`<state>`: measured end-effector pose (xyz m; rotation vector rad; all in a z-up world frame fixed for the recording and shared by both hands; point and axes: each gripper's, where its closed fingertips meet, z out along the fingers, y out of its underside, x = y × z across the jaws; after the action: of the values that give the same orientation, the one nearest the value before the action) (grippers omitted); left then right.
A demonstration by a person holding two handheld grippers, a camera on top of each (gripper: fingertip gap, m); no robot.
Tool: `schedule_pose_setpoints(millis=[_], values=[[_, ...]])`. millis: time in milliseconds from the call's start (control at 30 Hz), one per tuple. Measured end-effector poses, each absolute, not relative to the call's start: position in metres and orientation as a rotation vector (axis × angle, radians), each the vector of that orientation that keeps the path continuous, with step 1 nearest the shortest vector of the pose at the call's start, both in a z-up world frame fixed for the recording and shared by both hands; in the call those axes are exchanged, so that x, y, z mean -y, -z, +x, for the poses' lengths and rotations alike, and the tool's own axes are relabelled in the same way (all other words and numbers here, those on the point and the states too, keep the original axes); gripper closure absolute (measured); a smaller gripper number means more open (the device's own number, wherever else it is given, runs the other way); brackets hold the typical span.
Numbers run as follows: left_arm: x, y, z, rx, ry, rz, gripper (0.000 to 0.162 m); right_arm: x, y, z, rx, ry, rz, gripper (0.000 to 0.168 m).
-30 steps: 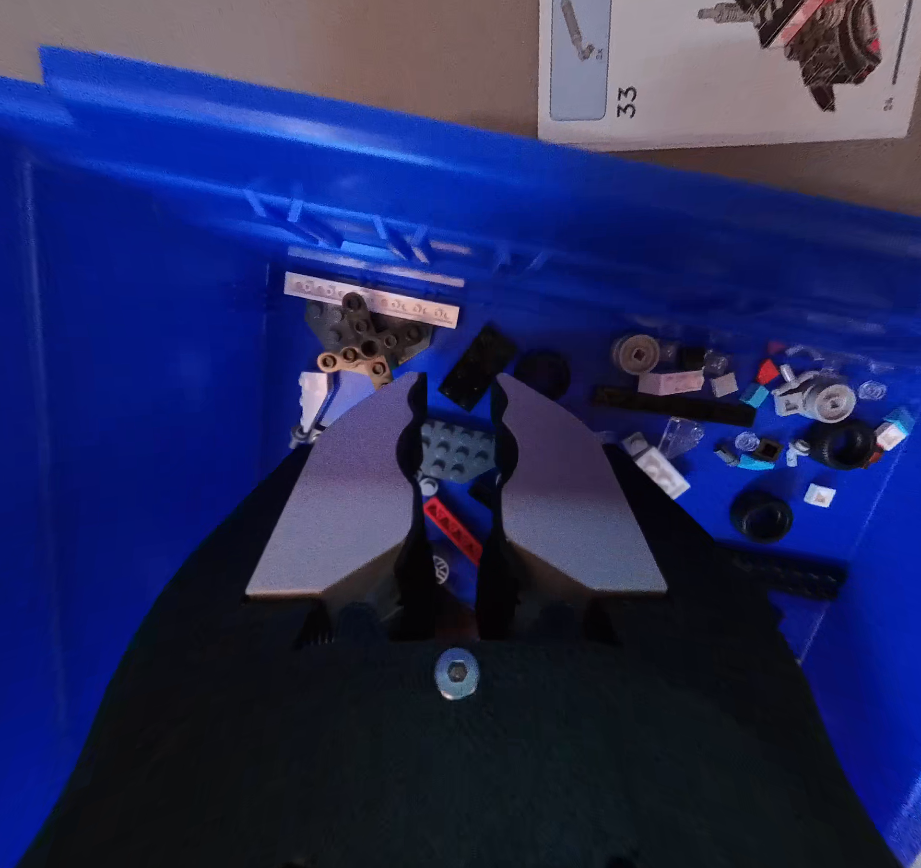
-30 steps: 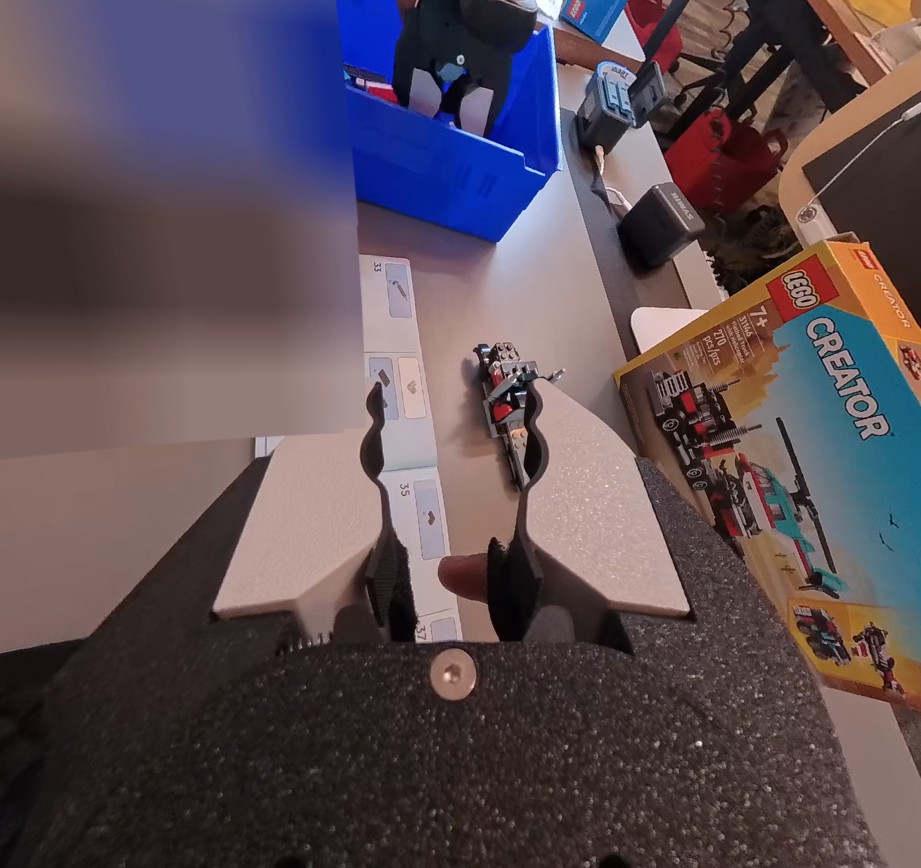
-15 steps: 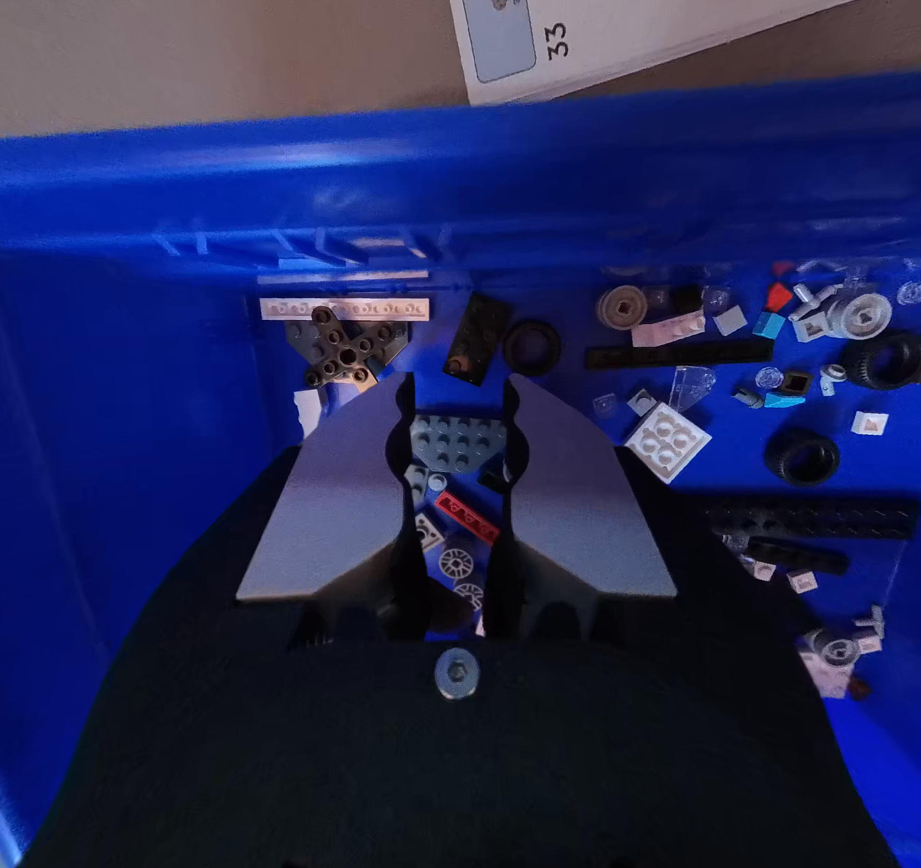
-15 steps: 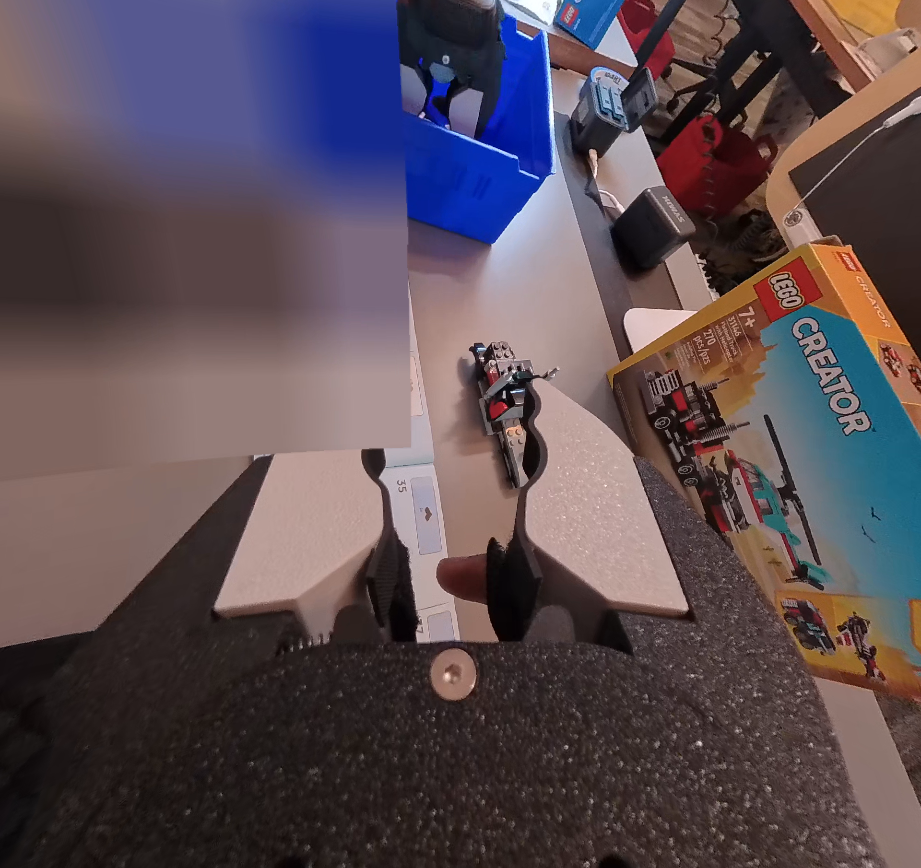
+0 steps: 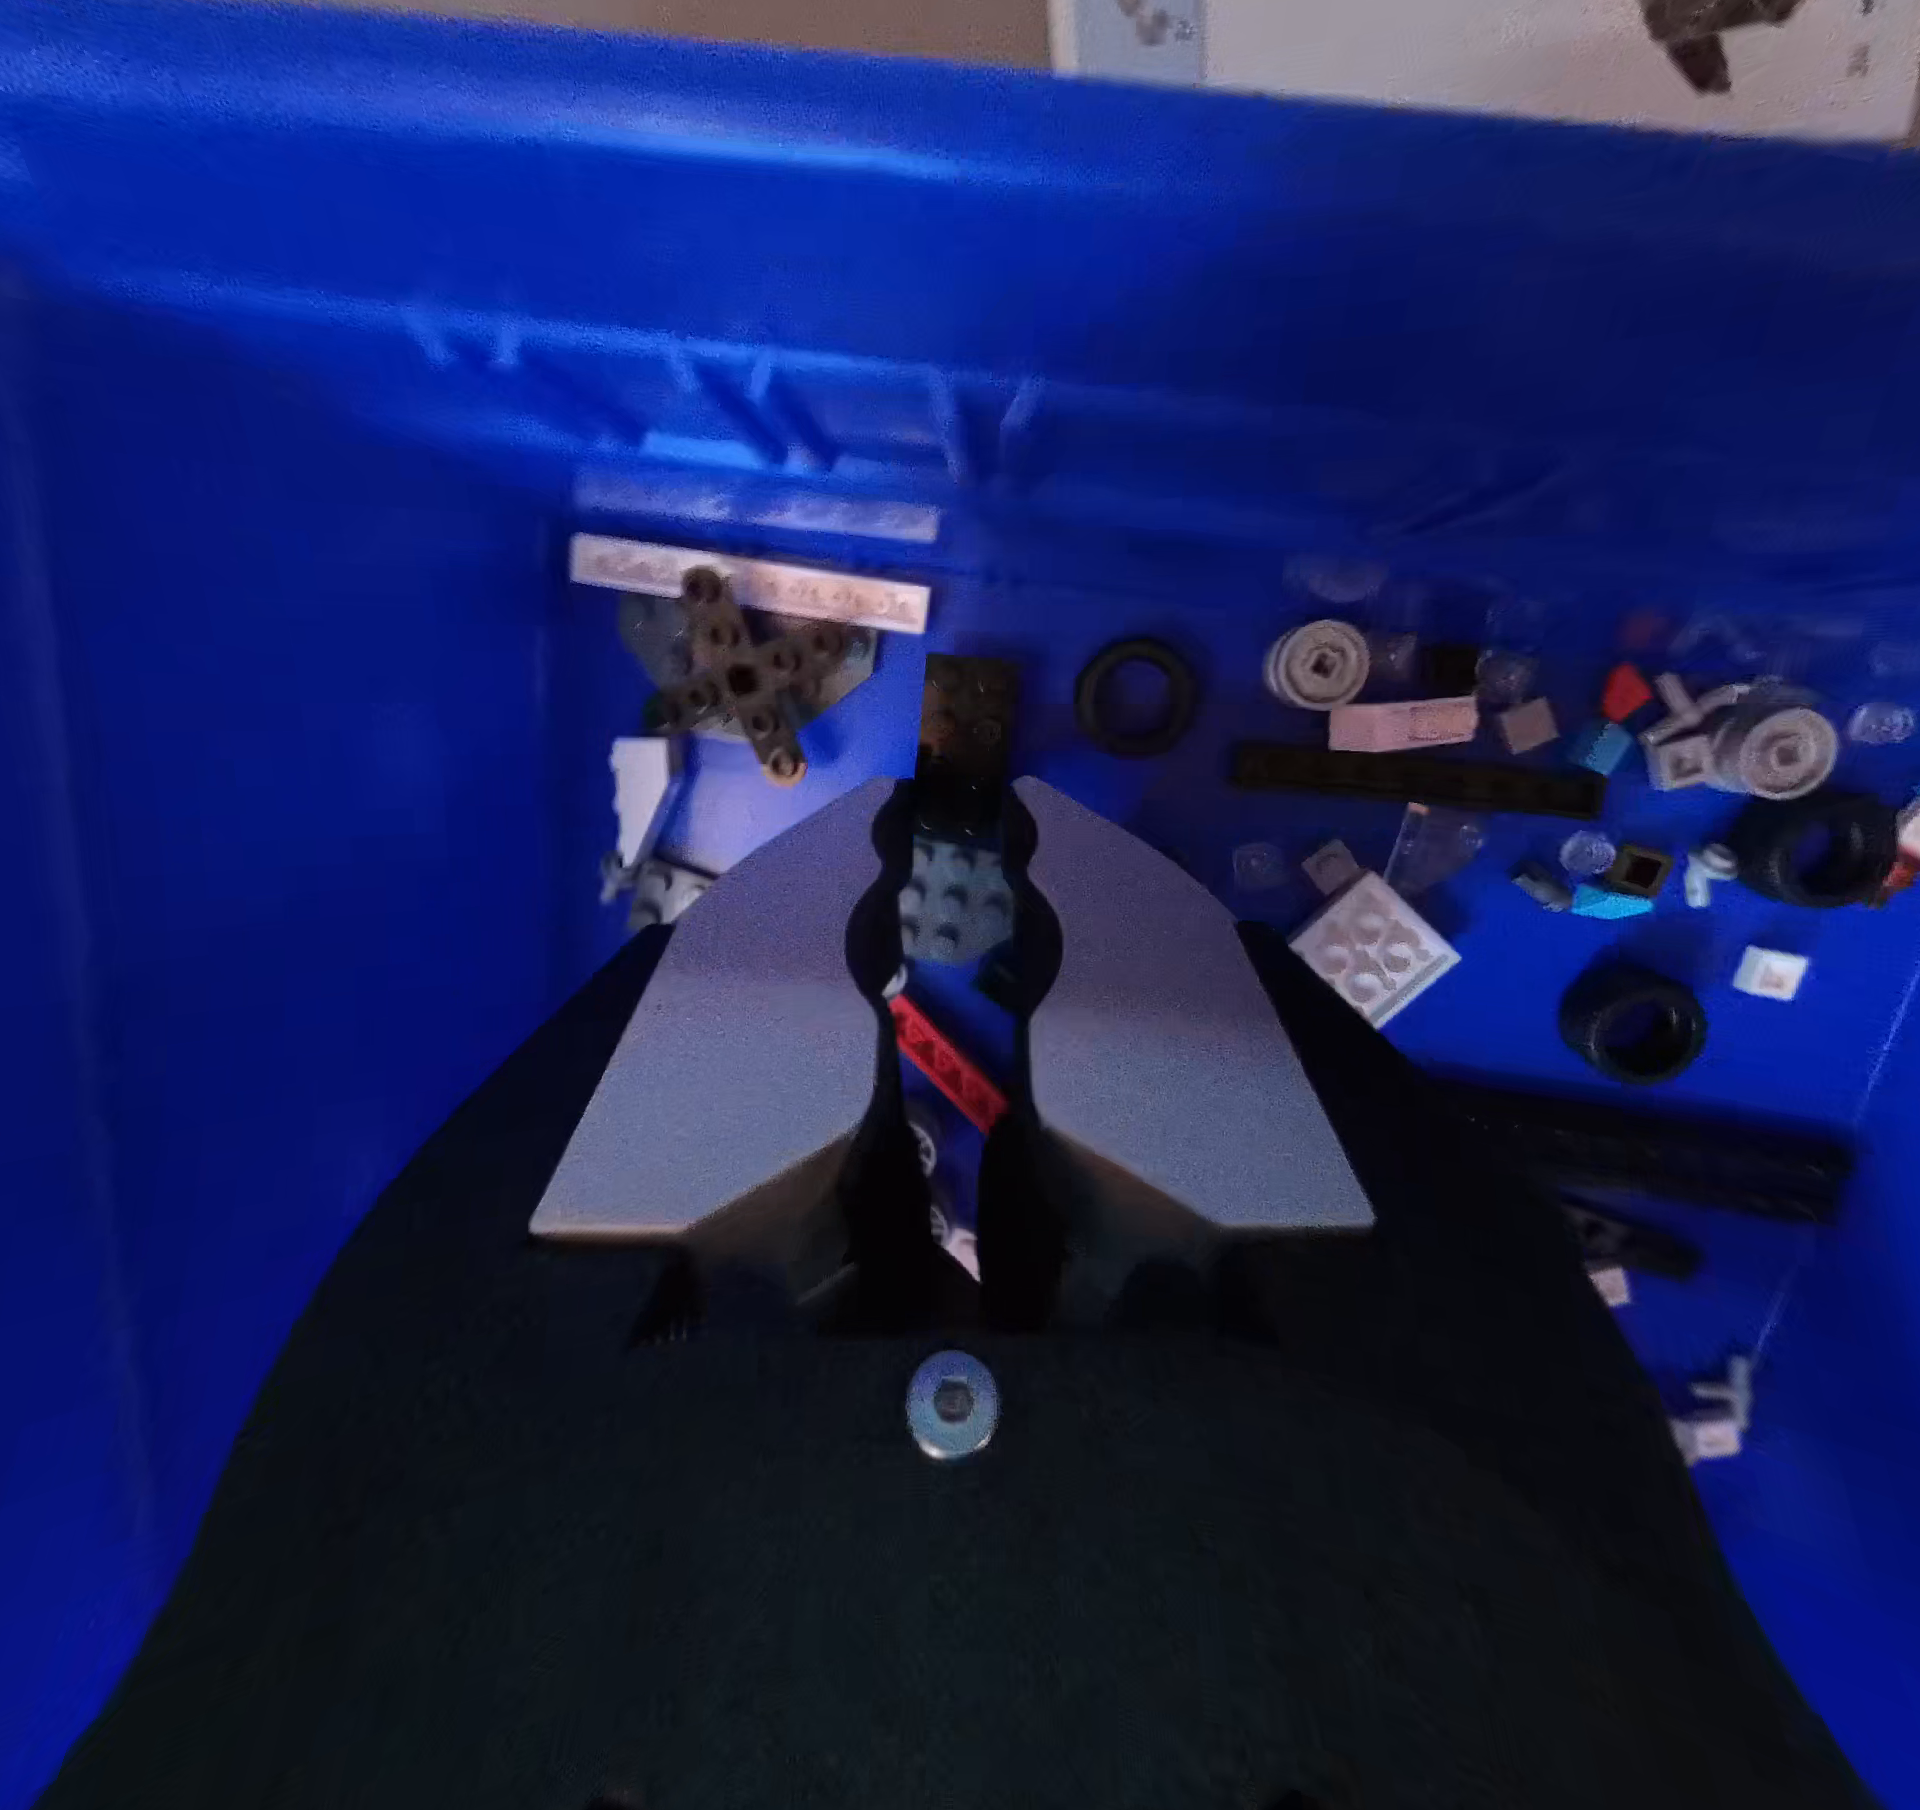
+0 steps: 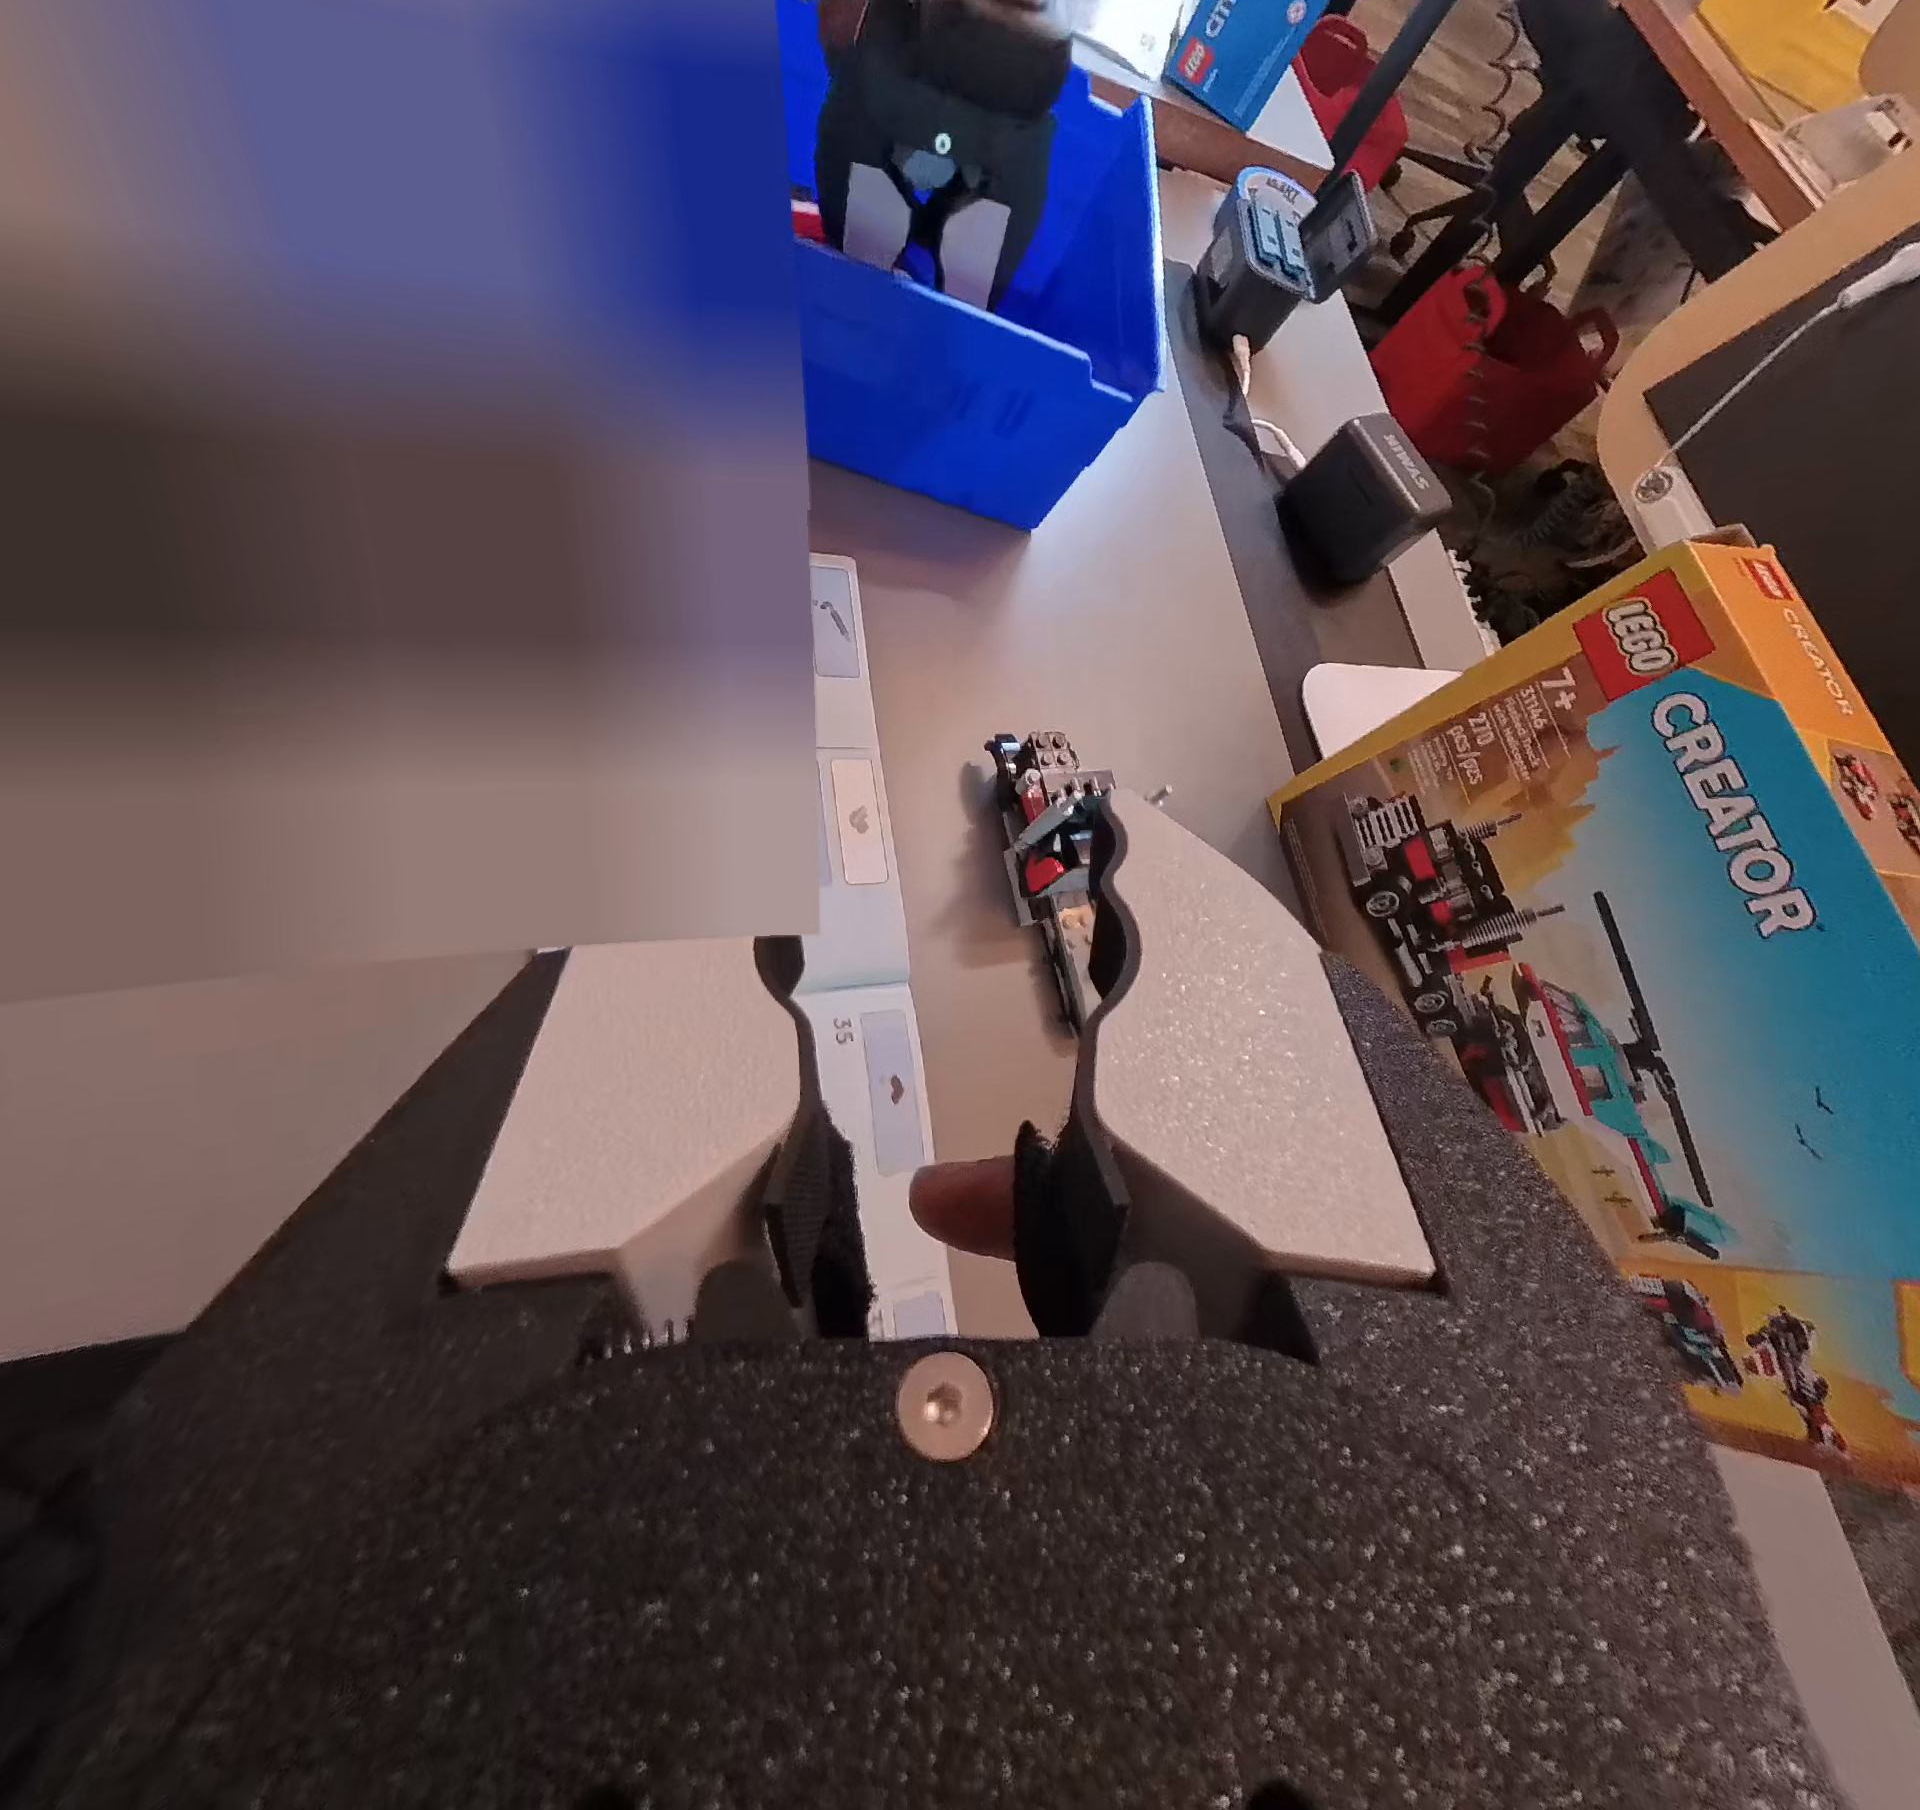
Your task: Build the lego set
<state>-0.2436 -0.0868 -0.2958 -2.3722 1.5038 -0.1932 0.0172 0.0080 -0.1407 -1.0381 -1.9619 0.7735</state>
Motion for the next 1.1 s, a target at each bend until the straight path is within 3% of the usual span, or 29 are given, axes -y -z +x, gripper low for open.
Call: schedule_pose_setpoints(millis=[200,400,667,1100], values=[[0.091,0.201,-0.256,-0.825,-0.050,-2.268,0.145,0.013,0.145,-0.002,1.984,-0.863,-1.027,0.120],[0.113,0.130,-0.165,-0.747,-0.102,-2.162,0.145,0.057,0.121,-0.029,1.883,-1.101,-0.933,0.129],[0.106,0.158,-0.043,-1.015,-0.023,-2.193,0.145,0.096,0.136,-0.026,2.073,-0.977,-0.841,0.131],[0.096,0.150,-0.004,-1.137,-0.044,-2.133,0.145,0.098,0.144,-0.002,2.214,-0.941,-0.851,0.150]])
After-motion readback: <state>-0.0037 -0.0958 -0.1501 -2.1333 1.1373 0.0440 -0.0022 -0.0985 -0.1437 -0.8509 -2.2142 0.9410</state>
